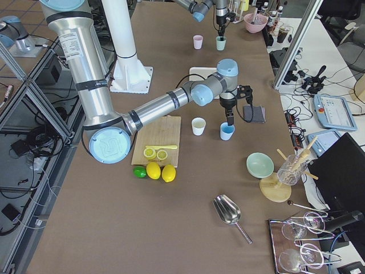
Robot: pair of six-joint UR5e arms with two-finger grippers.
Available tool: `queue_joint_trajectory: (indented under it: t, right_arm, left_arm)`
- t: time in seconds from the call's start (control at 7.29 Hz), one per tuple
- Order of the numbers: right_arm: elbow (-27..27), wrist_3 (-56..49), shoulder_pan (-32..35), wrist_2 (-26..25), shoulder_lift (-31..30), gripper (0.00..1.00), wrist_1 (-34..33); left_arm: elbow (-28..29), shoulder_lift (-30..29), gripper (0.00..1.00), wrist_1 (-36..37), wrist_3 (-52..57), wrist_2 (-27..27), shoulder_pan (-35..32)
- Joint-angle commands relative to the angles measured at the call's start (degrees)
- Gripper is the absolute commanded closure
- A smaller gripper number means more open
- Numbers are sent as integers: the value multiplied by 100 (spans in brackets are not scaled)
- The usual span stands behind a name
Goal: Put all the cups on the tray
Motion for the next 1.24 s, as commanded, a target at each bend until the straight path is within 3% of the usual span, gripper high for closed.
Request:
queue_joint_trajectory:
  t: [0.0, 0.41, 0.96, 1.1]
  right_arm:
    - [-99, -39, 0, 10, -13, 0, 0]
    - [-257, -57, 0, 10, -13, 1, 0]
    - [-398, -57, -17, 1, 5, 1, 9]
    - [-511, -74, -35, 1, 40, 1, 44]
  left_arm:
    - [-1, -661, 100, 264, -877, 62, 414]
    - [122, -1155, 100, 396, -1618, 807, 1206]
    - [123, -1173, 100, 397, -1874, 1301, 1612]
    - [97, -1156, 35, 379, -1795, 1310, 1604]
